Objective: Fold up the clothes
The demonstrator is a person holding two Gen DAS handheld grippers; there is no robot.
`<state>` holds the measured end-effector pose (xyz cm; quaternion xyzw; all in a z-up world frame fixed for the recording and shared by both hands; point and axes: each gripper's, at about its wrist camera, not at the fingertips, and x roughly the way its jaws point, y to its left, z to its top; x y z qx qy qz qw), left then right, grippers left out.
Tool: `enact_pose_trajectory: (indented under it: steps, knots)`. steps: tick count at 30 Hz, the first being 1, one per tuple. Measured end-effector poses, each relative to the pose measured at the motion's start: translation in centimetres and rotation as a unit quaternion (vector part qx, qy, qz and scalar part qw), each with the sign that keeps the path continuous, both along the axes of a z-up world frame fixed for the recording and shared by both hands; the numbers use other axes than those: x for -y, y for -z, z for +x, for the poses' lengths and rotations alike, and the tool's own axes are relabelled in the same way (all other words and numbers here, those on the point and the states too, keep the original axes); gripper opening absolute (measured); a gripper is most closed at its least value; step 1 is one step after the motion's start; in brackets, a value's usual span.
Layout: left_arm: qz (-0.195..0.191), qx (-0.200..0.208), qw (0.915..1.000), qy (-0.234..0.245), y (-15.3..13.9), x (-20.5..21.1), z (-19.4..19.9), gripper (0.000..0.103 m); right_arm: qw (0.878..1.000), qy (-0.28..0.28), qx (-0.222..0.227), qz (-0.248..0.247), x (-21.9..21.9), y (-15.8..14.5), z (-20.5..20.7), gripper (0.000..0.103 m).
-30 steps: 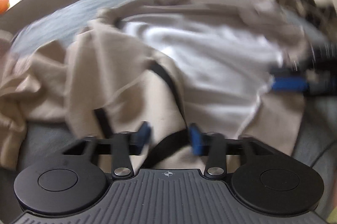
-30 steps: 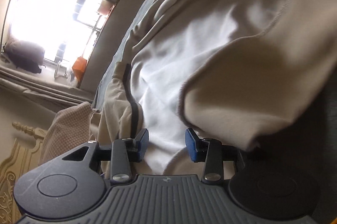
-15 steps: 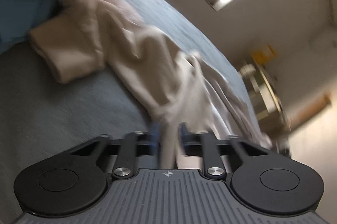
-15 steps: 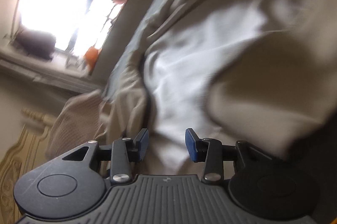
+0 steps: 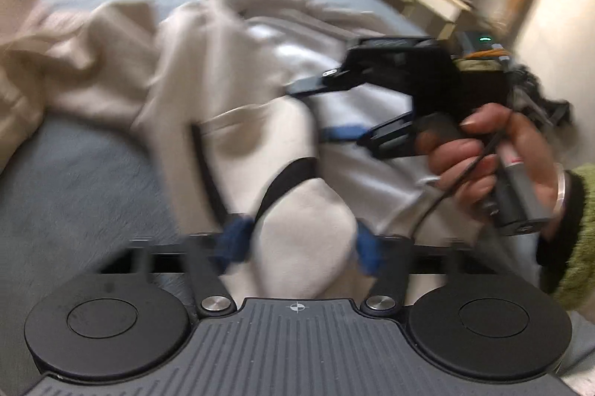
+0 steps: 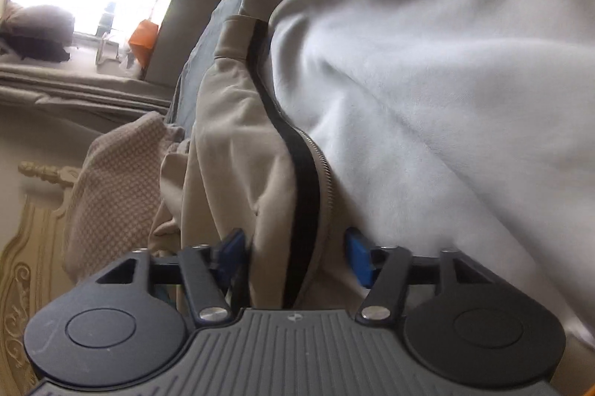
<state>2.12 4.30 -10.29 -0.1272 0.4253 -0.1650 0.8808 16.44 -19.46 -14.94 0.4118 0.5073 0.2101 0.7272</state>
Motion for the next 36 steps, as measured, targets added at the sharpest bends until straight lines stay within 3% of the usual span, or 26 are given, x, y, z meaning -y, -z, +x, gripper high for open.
enact_pose_trajectory:
  steps: [1, 2, 4, 6, 8, 11, 13, 14, 16, 17, 19, 22, 27, 31, 36]
  knots:
    - [-0.034, -0.006, 0.9992, -0.021, 0.3, -1.3, -0.1, 0.04, 1.0, -0.007, 0.007, 0.009, -0.3, -0.2, 0.2, 0.022]
    - [-0.069, -0.013, 0.9966, -0.043, 0.6, -2.7, -0.2, 0.031, 1.0, -0.014, 0.014, 0.019, -0.6, -0.4, 0.4, 0.014]
    - [-0.146, -0.021, 0.9855, -0.084, 1.4, -5.4, -0.9, 0.026, 0.997, -0.042, 0.054, 0.026, -1.5, -2.6, 0.5, 0.011]
    - [-0.217, -0.03, 0.968, -0.122, 2.4, -7.9, -1.7, 0.023, 0.991, -0.082, 0.106, 0.013, -3.1, -5.6, 0.7, 0.011]
    - [-0.263, -0.041, 0.9522, -0.15, 3.5, -9.6, -2.6, 0.023, 0.981, -0.13, 0.143, -0.003, -5.8, -8.5, 0.9, 0.011]
    - [-0.28, -0.05, 0.9439, -0.168, 4.3, -10.8, -4.4, 0.023, 0.96, -0.208, 0.182, -0.047, -12.0, -11.1, 1.3, 0.011]
    - [-0.277, -0.054, 0.9444, -0.17, 4.4, -11.1, -5.4, 0.024, 0.941, -0.263, 0.198, -0.079, -16.8, -11.4, 1.3, 0.014]
    - [-0.269, -0.057, 0.946, -0.172, 4.5, -11.3, -5.9, 0.029, 0.932, -0.29, 0.198, -0.095, -19.1, -11.1, 1.0, 0.014]
    - [-0.253, -0.062, 0.9486, -0.179, 4.5, -11.7, -6.8, 0.04, 0.917, -0.336, 0.176, -0.124, -23.0, -9.9, 0.7, 0.031]
    - [-0.25, -0.063, 0.9483, -0.185, 4.6, -12.0, -7.2, 0.045, 0.911, -0.351, 0.159, -0.149, -24.7, -9.3, 0.3, 0.046]
    - [-0.252, -0.063, 0.9456, -0.196, 4.8, -12.5, -7.7, 0.047, 0.896, -0.373, 0.14, -0.196, -27.2, -8.7, -0.6, 0.047]
    - [-0.254, -0.058, 0.9449, -0.198, 4.7, -13.0, -8.2, 0.052, 0.882, -0.389, 0.181, -0.195, -26.3, -11.1, -2.1, 0.054]
    - [-0.247, -0.054, 0.9485, -0.191, 4.5, -13.1, -7.8, 0.054, 0.915, -0.331, 0.195, -0.12, -18.0, -15.6, -2.5, 0.059]
    - [-0.245, -0.064, 0.947, -0.198, 4.6, -13.0, -7.5, 0.053, 0.938, -0.274, 0.18, -0.112, -11.8, -15.1, -3.9, 0.059]
    - [-0.235, -0.071, 0.9469, -0.207, 4.5, -12.8, -7.5, 0.052, 0.96, -0.223, 0.133, -0.102, -7.7, -11.7, -4.9, 0.06]
